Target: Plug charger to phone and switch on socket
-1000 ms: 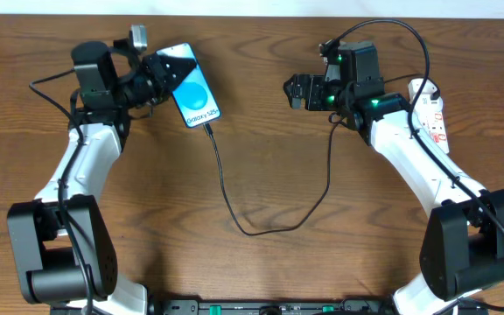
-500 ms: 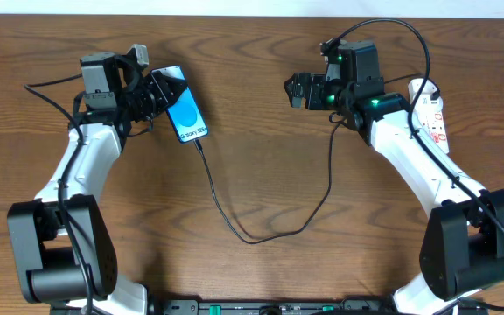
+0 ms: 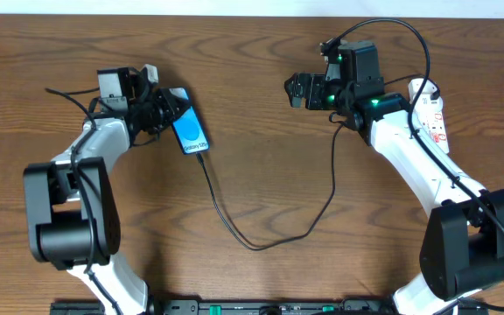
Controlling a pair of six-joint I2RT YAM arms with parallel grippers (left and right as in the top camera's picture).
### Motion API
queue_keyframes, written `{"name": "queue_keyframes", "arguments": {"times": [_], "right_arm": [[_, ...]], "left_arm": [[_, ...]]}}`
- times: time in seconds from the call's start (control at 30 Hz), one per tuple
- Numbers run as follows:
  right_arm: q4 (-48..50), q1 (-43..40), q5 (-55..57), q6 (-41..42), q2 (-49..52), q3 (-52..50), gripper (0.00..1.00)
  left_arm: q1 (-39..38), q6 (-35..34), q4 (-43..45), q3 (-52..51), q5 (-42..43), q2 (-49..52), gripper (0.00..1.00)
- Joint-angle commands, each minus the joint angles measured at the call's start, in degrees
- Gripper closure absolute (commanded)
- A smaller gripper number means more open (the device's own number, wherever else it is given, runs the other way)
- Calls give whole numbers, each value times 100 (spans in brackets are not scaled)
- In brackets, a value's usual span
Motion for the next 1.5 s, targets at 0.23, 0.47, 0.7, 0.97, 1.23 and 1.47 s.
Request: {"name": "queue_keyframes", "arguments": {"times": [0.23,0.47,0.7,0.97,1.23,1.47], "right_arm": [[-24,-57,35,-61,-120,55,1],[-26,-55,35,-61,-120,55,1],[-50,-55,35,-61,-120,55,1],[-87,-57,37,-63,-120,55,1],[-90,-57,35,-61,-120,55,1],[-85,-57,37,-61,-120,55,1]], "left_arm": [[7,-74,-20,55,48,380,93],[9,-74,-20,55,-129,382,93],[7,-70,-120,55,-514,382,93],[7,-46,-208,55,-597,424,93],[7,-55,-278,55,-590,662,93],[9,-55,-299,55,-592,667,92]]}}
